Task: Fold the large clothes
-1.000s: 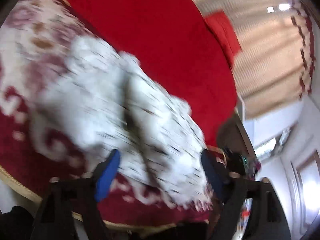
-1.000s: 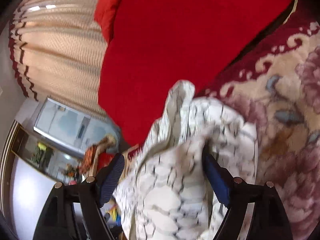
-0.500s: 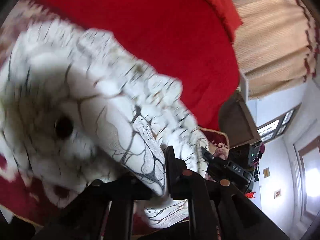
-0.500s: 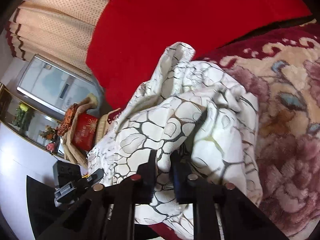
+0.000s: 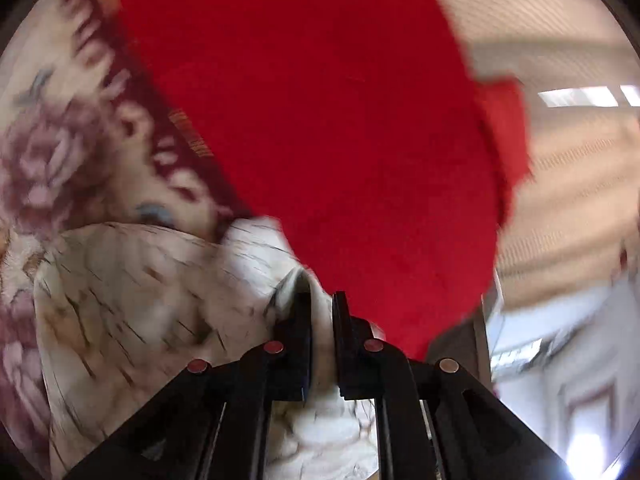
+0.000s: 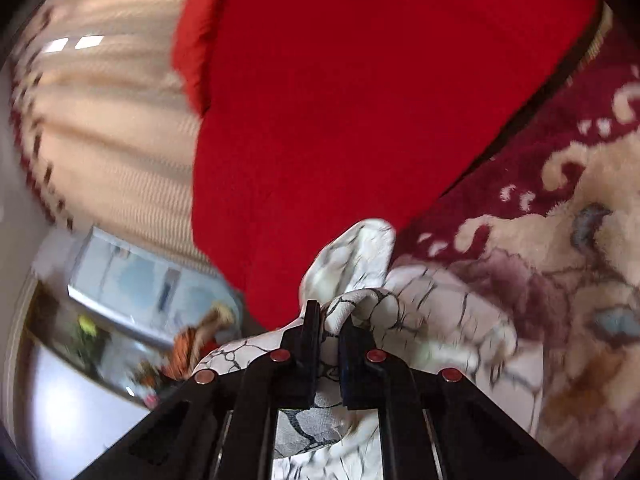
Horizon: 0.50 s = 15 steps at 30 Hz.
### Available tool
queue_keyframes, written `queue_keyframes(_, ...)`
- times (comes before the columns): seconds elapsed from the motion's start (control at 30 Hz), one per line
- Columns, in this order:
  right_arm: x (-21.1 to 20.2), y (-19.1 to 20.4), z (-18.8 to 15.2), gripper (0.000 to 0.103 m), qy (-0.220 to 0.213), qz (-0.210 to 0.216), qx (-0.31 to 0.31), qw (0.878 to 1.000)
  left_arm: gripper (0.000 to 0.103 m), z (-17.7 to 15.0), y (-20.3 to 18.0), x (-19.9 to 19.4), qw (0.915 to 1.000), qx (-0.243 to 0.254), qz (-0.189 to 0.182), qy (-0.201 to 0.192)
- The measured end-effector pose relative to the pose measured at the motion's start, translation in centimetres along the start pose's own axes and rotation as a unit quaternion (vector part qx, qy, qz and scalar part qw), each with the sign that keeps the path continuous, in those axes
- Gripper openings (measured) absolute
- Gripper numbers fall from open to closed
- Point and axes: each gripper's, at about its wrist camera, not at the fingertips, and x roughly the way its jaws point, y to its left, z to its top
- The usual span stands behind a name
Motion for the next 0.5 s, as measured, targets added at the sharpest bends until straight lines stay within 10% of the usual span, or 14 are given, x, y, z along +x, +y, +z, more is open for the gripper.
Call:
queue_keyframes(0.2,2.3,-4.6,1.6,0.019,0.033,-0.011,0.097,0.995,0.024,0.0,6.9,-2.3,0.993,-0.082,-0.022,-0.082)
queue_keyframes(0.27,1.2,-4.9,2.0,0.043,0.002,-0.013,0.1,0.995,0.046,-1.6,6.9,-4.9,0.9886,-0.071,-0.034,-0.129)
queue_keyframes(0.3,-0.2,-4.7,2.2,0.078,-0.028,-0.013,0.095,0.995,0.06,-2.7,6.3,-6.0,0.9887,-0.055,-0.025,-0.137)
queue_keyframes(0.33,-1.0,-4.4,2.2,0.088,-0.045,-0.01,0.092,0.995,0.063,-3.5,5.6,-6.5,0.9905,-0.041,-0.013,-0.131)
queue_keyframes(0.5,-3.5,0.3,1.2,0.087,-0.034,0.019,-0.004,0.999,0.084,-7.0,1.0,-7.5,0.9953,0.054,0.001,-0.08)
